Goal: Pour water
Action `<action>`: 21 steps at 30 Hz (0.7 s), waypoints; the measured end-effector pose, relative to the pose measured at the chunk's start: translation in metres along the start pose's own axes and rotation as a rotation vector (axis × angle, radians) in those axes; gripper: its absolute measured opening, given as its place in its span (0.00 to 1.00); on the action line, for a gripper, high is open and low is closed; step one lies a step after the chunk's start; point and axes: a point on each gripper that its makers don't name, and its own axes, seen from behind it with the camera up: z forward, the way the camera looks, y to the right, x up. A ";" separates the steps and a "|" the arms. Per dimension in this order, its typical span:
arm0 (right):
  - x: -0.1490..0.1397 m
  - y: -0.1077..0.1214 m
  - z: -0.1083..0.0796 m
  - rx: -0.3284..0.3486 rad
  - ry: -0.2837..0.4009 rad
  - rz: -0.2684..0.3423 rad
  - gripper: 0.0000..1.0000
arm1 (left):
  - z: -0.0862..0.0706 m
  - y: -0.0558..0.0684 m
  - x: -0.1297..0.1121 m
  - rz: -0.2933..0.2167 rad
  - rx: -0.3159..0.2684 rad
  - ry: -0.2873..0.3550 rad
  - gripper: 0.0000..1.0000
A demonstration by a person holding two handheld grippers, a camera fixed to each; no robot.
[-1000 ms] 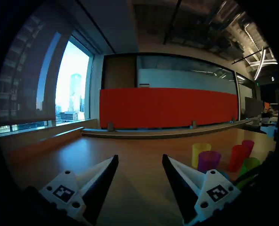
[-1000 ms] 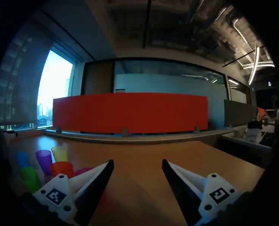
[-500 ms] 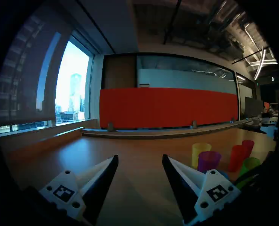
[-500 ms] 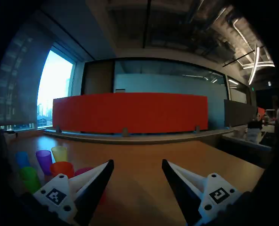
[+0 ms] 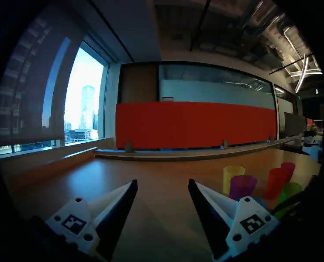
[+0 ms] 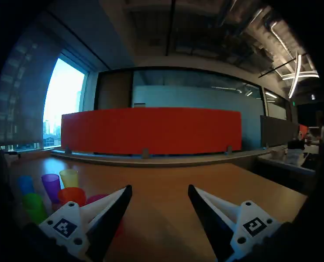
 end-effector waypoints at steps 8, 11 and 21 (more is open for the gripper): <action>0.000 0.000 0.000 0.000 0.000 0.000 1.00 | 0.001 -0.001 0.001 0.000 0.000 -0.001 0.86; 0.000 0.000 0.000 0.000 0.000 0.000 0.99 | 0.001 -0.001 0.002 0.000 0.000 -0.001 0.86; -0.001 -0.001 0.000 0.000 0.000 0.000 0.99 | 0.001 -0.001 0.002 0.001 -0.001 -0.001 0.86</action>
